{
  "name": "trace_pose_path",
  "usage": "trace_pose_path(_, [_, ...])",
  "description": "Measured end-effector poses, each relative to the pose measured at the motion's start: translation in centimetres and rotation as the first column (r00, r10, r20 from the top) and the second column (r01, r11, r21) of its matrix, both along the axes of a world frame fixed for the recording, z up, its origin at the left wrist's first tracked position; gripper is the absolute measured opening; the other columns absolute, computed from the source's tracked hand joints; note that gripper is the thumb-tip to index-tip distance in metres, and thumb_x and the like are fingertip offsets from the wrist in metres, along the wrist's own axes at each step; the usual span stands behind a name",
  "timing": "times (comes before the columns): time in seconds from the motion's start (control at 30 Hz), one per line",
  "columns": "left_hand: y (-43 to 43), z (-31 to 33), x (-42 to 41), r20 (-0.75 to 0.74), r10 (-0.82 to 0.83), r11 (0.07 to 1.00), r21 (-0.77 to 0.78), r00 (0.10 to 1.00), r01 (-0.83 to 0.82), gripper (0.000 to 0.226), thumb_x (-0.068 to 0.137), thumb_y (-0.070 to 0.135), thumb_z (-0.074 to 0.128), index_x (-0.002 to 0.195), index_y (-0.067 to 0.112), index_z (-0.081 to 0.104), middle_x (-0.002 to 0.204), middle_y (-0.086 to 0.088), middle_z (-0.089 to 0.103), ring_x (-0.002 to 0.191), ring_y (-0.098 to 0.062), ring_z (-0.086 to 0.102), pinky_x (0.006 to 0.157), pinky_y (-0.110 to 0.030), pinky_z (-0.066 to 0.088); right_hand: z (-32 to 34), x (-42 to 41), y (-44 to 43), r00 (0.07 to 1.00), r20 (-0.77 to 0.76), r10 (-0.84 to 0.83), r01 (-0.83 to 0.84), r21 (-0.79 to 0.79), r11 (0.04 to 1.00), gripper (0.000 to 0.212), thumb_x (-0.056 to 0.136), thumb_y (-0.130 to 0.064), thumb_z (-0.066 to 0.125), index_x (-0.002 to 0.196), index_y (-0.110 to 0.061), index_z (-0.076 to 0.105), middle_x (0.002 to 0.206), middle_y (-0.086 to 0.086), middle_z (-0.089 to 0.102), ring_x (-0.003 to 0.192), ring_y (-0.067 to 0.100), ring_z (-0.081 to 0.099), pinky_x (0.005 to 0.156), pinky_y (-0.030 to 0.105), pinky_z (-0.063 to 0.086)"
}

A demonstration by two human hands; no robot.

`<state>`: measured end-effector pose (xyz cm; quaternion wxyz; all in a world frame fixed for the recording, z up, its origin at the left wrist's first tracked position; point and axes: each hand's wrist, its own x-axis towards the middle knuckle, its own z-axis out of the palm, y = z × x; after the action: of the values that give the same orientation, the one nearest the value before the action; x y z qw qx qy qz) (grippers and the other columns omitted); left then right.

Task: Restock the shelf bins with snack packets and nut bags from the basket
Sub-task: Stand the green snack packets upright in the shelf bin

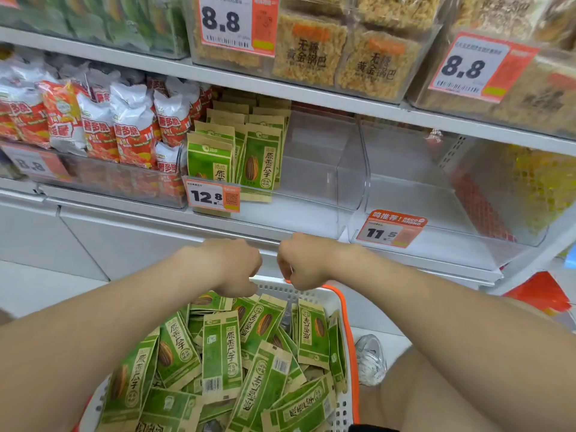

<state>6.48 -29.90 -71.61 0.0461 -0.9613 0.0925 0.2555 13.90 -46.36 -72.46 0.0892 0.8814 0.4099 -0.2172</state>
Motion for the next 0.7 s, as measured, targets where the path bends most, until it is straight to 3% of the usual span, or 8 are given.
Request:
trace_pose_path(0.1, [-1.0,-1.4,0.3,-0.086,-0.041,0.999,-0.017,0.995,0.04,0.043,0.101,0.046,0.053,0.129,0.016,0.065,0.128,-0.007,0.067,0.113,-0.03,0.065,0.095,-0.044,0.056,-4.7,-1.4,-1.7,0.989,-0.065,0.132,-0.143,-0.224,0.964,0.037,0.089,-0.005,0.059,0.123,-0.012,0.072,0.117,0.009,0.072,0.108,0.03,0.068,0.085,0.041,0.061])
trace_pose_path(0.17, [-1.7,-1.8,0.5,-0.111,-0.061,0.998,-0.033,0.992,0.058,0.04,0.102,0.041,0.051,0.129,0.014,0.065,0.129,-0.009,0.067,0.113,-0.031,0.066,0.096,-0.045,0.056,-7.7,-2.3,-2.6,0.977,-0.111,0.18,-0.206,-0.307,0.929,0.052,0.091,0.0,0.059,0.141,-0.016,0.06,0.13,0.008,0.066,0.118,0.03,0.065,0.084,0.037,0.058])
trace_pose_path(0.23, [-2.4,-2.2,0.6,-0.129,-0.092,0.996,-0.024,0.987,0.089,0.038,0.104,0.037,0.05,0.128,0.013,0.066,0.128,-0.01,0.067,0.112,-0.032,0.066,0.096,-0.045,0.056,-10.2,-3.1,-3.4,0.958,-0.163,0.237,-0.284,-0.391,0.876,0.059,0.093,0.001,0.061,0.148,-0.017,0.052,0.142,0.009,0.058,0.123,0.032,0.061,0.077,0.038,0.054])
trace_pose_path(0.4, [-3.8,-2.9,0.8,-0.173,-0.158,0.987,-0.015,0.972,0.158,0.039,0.106,0.04,0.048,0.135,0.018,0.062,0.132,-0.008,0.064,0.112,-0.03,0.065,0.09,-0.04,0.055,-13.1,-3.6,-5.0,0.943,-0.085,0.32,-0.326,-0.412,0.851,0.055,0.097,-0.002,0.064,0.147,-0.016,0.045,0.144,0.018,0.048,0.105,0.032,0.06,0.057,0.039,0.046])
trace_pose_path(0.5, [-4.2,-2.7,0.8,-0.185,-0.175,0.984,-0.016,0.967,0.175,0.04,0.107,0.039,0.047,0.142,0.022,0.056,0.138,-0.006,0.059,0.116,-0.028,0.062,0.084,-0.036,0.049,-13.6,-3.3,-5.4,0.889,0.006,0.458,-0.428,-0.343,0.836,0.058,0.098,-0.013,0.068,0.15,-0.022,0.044,0.156,0.018,0.036,0.132,0.038,0.049,0.091,0.049,0.052])
trace_pose_path(0.57, [-4.0,-2.4,0.8,-0.185,-0.171,0.985,-0.024,0.968,0.169,0.041,0.108,0.039,0.047,0.146,0.025,0.052,0.141,-0.005,0.057,0.119,-0.027,0.061,0.089,-0.036,0.05,-14.1,-3.2,-5.1,0.822,0.033,0.569,-0.529,-0.328,0.783,0.05,0.096,-0.018,0.072,0.142,-0.022,0.053,0.144,0.011,0.051,0.129,0.034,0.053,0.099,0.051,0.051])
trace_pose_path(0.63, [-3.5,-2.0,0.8,-0.177,-0.158,0.987,-0.036,0.971,0.154,0.04,0.108,0.036,0.046,0.146,0.026,0.051,0.142,-0.004,0.056,0.12,-0.027,0.061,0.095,-0.038,0.052,-14.0,-3.3,-4.6,0.778,0.02,0.628,-0.59,-0.32,0.741,0.034,0.094,-0.018,0.073,0.127,-0.019,0.063,0.114,0.006,0.067,0.103,0.029,0.065,0.093,0.048,0.055])
trace_pose_path(0.7, [-2.9,-1.8,0.8,-0.169,-0.14,0.99,-0.044,0.976,0.135,0.039,0.108,0.032,0.045,0.146,0.026,0.052,0.142,-0.003,0.056,0.121,-0.026,0.06,0.097,-0.039,0.051,-13.6,-3.3,-4.3,0.731,0.037,0.682,-0.637,-0.323,0.7,0.029,0.094,-0.019,0.074,0.121,-0.021,0.066,0.1,0.003,0.07,0.095,0.027,0.067,0.094,0.044,0.055])
